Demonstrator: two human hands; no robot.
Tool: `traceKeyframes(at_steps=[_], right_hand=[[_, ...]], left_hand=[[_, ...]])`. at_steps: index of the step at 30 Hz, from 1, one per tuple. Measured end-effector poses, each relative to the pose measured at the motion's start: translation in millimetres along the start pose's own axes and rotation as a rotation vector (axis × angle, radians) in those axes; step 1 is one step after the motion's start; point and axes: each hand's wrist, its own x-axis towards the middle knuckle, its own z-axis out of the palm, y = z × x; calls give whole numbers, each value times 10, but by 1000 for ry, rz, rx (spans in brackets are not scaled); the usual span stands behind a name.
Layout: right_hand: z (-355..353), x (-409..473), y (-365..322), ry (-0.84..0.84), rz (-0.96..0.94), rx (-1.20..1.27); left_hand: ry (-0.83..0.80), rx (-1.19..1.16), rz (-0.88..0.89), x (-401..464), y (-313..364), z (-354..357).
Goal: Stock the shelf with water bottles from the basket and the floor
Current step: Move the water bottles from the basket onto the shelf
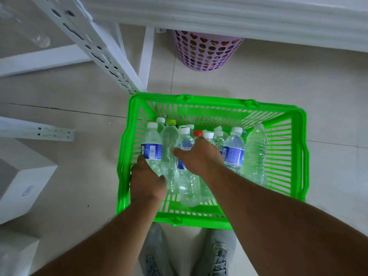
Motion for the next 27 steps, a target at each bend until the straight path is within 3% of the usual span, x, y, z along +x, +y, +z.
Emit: traceKeyframes(at_steps=[9, 15, 19, 27], right_hand=[[-23, 11, 52, 2, 4, 12], [-122, -85, 70, 4, -3, 108], [-275, -257, 19, 40, -58, 176], [-1105, -954, -183, 123, -85, 304]], left_hand=[[59, 71, 35, -86, 28, 73], [-80, -93, -166, -51, 132, -30], [-118, -258, -205, -84, 128, -157], [-188, -442, 38, -885, 341, -1051]])
